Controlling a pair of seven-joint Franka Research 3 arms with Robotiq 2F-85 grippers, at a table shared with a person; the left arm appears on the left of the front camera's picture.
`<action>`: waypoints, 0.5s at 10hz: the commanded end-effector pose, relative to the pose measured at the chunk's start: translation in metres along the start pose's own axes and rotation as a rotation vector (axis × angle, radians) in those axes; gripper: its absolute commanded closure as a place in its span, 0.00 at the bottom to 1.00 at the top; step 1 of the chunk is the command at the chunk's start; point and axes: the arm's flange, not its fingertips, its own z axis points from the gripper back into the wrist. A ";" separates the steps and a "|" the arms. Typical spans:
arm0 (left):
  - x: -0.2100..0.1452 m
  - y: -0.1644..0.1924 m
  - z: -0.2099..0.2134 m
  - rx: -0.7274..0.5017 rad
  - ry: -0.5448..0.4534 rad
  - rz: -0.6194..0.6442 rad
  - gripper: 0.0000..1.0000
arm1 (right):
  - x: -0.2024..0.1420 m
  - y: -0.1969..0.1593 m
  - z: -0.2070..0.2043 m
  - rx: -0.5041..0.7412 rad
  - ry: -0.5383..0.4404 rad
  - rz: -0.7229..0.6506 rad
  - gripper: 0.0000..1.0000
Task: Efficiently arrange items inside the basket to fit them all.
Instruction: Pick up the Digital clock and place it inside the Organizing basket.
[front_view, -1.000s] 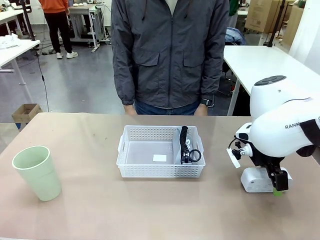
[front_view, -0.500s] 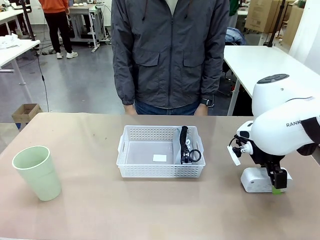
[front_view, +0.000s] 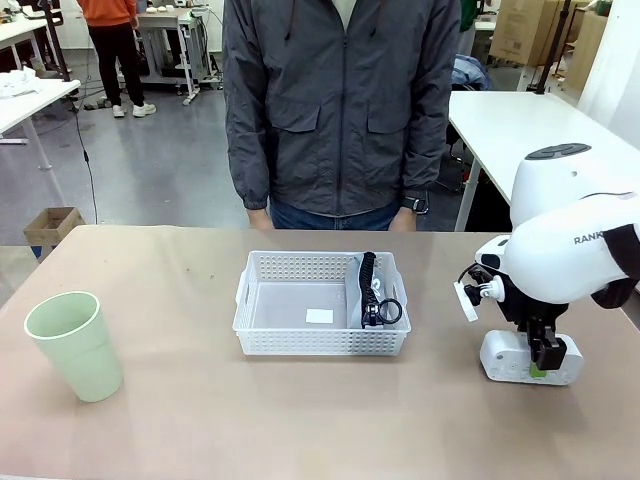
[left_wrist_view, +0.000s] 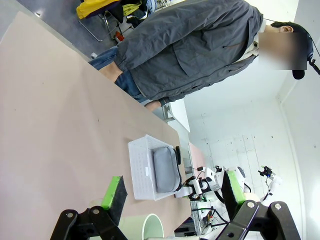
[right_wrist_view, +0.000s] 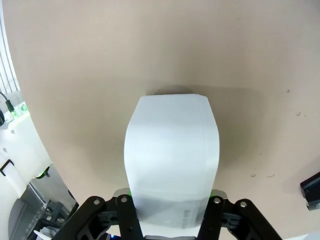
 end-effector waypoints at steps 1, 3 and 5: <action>0.000 -0.003 0.001 -0.008 0.006 -0.007 0.00 | -0.026 0.058 -0.035 -0.004 -0.045 0.006 1.00; 0.000 -0.003 0.001 -0.008 0.006 -0.007 0.00 | -0.026 0.058 -0.032 0.012 -0.059 -0.008 1.00; 0.000 -0.003 0.001 -0.008 0.006 -0.007 0.00 | -0.034 0.058 -0.002 0.014 -0.123 -0.092 1.00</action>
